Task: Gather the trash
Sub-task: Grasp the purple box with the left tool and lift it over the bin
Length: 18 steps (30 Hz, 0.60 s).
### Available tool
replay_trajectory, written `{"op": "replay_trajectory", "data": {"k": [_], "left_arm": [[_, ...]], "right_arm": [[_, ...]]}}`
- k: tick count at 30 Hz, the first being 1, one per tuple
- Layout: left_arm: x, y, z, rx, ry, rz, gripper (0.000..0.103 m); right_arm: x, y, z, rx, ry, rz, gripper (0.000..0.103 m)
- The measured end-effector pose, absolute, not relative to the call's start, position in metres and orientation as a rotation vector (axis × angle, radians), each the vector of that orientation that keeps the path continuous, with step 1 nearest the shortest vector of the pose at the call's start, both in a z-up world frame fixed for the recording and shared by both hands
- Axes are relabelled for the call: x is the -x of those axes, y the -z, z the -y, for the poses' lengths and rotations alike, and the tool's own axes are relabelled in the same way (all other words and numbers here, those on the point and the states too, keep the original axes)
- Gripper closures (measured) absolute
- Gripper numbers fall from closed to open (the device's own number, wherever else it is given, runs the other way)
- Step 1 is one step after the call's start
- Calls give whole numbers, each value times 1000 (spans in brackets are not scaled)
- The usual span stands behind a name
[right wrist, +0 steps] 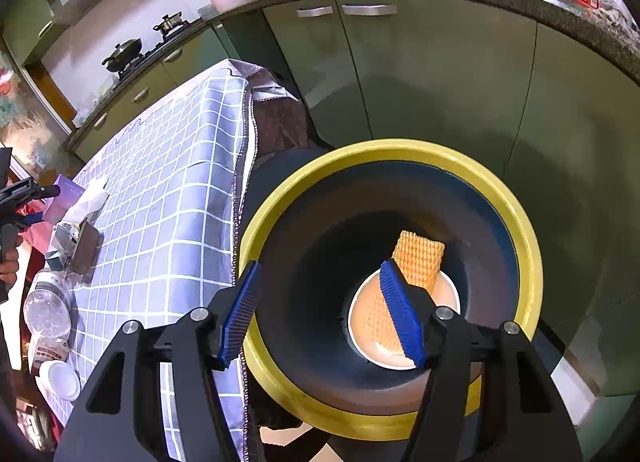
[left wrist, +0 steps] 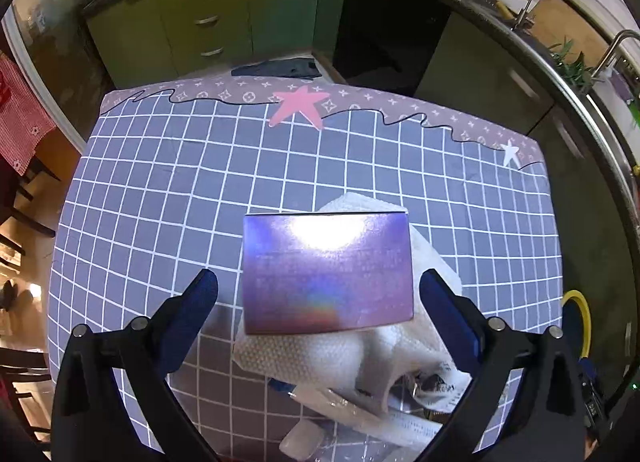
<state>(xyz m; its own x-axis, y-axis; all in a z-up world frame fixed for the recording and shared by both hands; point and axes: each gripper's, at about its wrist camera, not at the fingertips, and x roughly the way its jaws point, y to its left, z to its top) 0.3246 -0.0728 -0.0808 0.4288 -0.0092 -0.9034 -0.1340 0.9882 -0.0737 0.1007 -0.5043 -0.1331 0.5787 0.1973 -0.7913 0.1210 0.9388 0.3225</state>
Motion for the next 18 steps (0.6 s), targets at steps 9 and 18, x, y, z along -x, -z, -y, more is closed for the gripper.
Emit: {"op": "replay_trajectory", "data": {"k": [9,18], "left_arm": [[-330,88,77,123,-102,-1147,14],[-324,83,73,119,-75,-1144,30]], "right_arm": [[-97,138,507,-378,-51,-962,42],[-93,136,511,-387,-51,-955,42]]}}
